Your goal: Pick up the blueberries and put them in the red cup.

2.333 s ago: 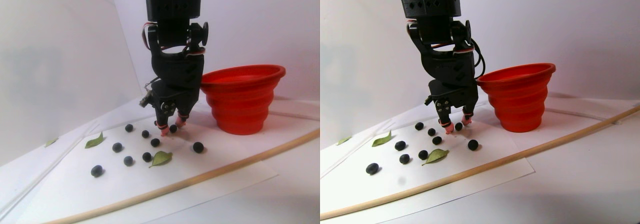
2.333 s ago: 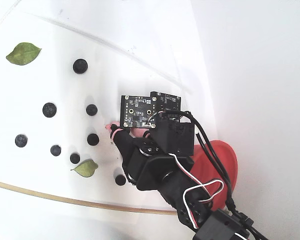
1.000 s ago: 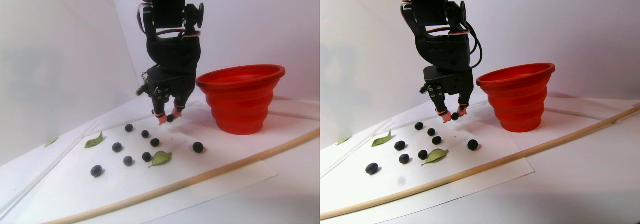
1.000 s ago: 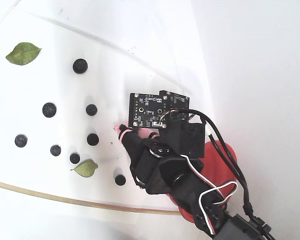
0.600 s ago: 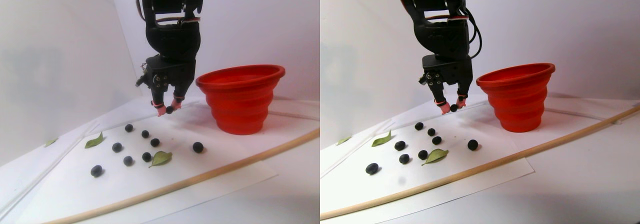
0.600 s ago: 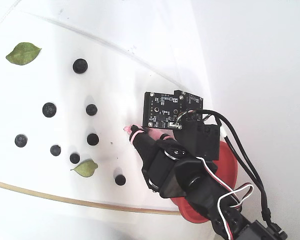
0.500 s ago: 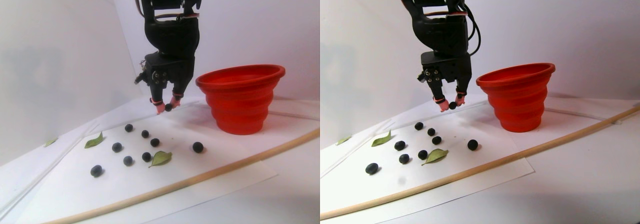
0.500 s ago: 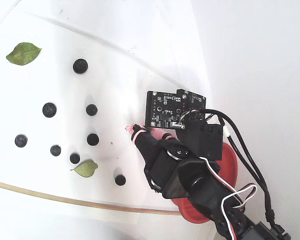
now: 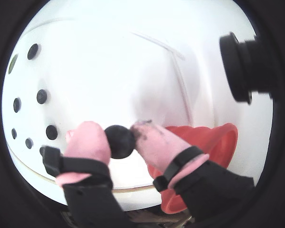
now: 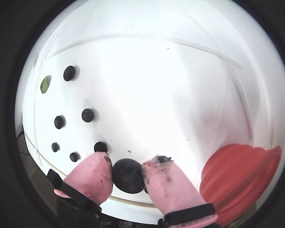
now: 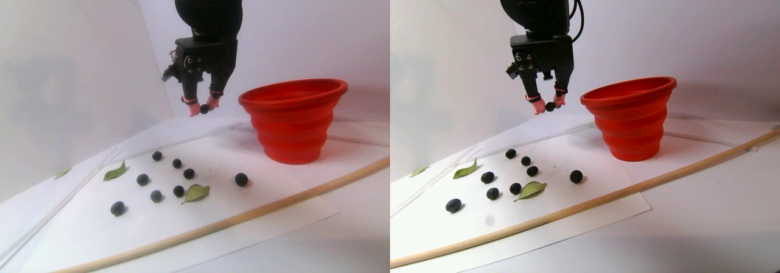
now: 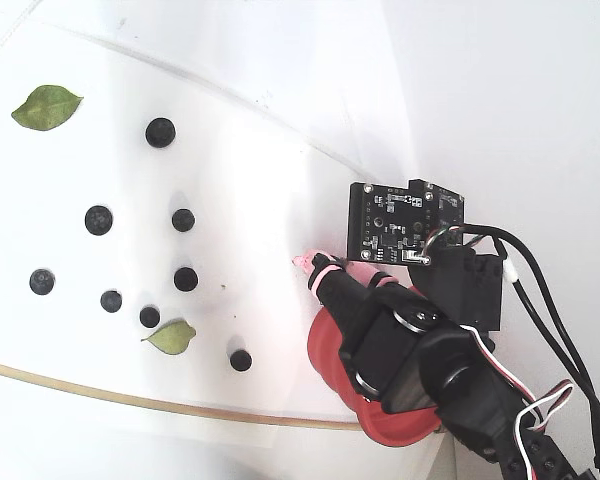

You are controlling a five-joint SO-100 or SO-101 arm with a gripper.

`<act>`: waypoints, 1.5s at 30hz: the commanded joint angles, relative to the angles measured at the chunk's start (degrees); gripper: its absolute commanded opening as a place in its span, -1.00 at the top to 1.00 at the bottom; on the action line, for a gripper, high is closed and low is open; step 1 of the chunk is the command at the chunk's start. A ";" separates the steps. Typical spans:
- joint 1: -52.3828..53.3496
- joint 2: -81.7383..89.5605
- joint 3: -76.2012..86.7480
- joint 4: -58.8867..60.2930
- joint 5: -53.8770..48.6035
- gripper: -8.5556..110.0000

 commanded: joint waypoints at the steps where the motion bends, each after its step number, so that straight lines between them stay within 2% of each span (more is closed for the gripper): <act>1: -0.44 9.32 0.44 1.85 -0.26 0.67; 34: 12.04 29.27 4.13 19.78 -4.92 0.68; 45: 17.40 28.92 5.10 20.30 -5.54 0.68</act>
